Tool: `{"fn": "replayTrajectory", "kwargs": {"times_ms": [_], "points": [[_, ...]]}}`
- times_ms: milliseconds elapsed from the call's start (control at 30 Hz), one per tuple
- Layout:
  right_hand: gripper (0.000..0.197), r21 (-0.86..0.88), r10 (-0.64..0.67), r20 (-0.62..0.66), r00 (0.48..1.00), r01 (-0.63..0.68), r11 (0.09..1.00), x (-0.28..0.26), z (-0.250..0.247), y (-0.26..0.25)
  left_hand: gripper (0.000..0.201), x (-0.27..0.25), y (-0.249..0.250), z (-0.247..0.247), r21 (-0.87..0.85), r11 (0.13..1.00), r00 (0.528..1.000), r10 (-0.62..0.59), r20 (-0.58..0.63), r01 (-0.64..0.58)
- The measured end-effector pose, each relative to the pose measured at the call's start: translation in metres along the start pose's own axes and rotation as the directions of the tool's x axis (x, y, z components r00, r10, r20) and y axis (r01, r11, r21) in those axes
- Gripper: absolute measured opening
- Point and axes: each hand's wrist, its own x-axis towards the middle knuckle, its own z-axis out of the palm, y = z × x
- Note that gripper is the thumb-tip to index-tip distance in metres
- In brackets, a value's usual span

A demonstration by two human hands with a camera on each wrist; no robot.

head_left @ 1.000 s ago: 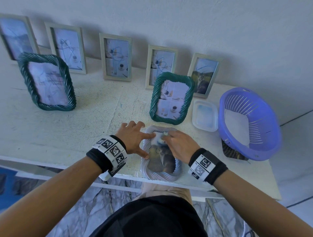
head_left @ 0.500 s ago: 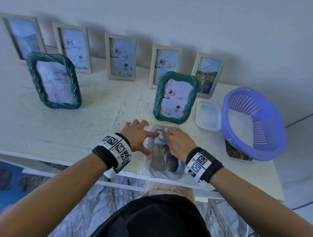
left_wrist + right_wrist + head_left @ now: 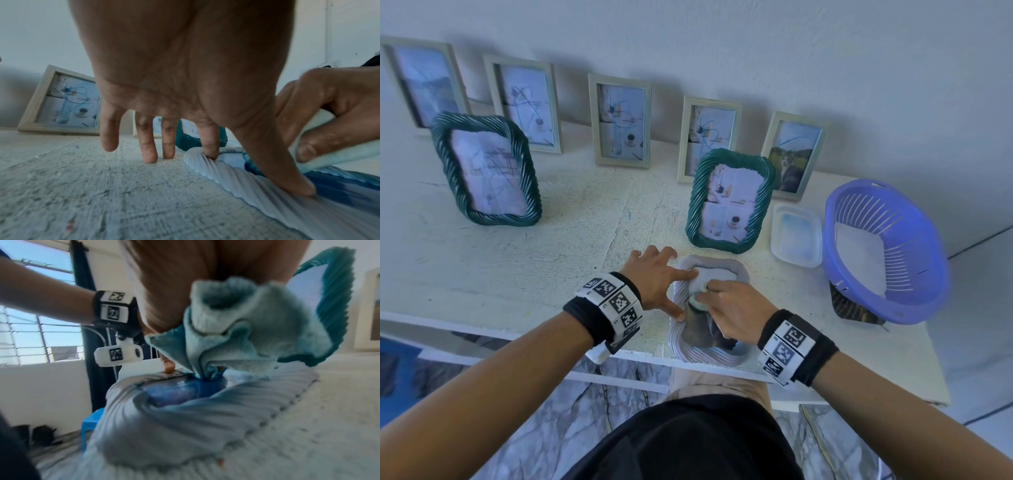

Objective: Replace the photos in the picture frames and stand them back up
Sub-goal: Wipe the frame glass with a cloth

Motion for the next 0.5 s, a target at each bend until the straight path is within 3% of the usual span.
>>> {"fn": "replayTrajectory", "kwargs": {"times_ms": [100, 233, 300, 433, 500], "points": [[0.034, -0.036, -0.058, 0.013, 0.998, 0.058, 0.998, -0.002, -0.003, 0.009, 0.089, 0.000, 0.000, 0.001, 0.010, 1.000, 1.000, 0.003, 0.000, -0.003], [0.028, 0.008, 0.077, -0.053, 0.996, -0.077, 0.997, 0.011, -0.012, 0.017, 0.090, 0.001, 0.001, -0.001, 0.019, 1.000, 1.000, -0.001, 0.005, 0.001], [0.026, 0.002, 0.085, -0.061, 0.994, -0.085, 0.996, 0.010, -0.008, 0.008, 0.091, 0.002, 0.002, -0.002, 0.019, 1.000, 1.000, -0.006, 0.006, 0.006], [0.028, -0.028, -0.036, 0.068, 0.997, 0.038, 0.999, -0.006, -0.002, -0.008, 0.091, 0.001, 0.002, -0.001, 0.017, 1.000, 1.000, -0.004, 0.006, 0.004], [0.030, -0.065, -0.025, 0.076, 0.997, 0.030, 0.997, -0.004, -0.007, 0.000, 0.090, 0.001, 0.001, -0.002, 0.015, 1.000, 1.000, 0.002, 0.012, -0.002]]}}
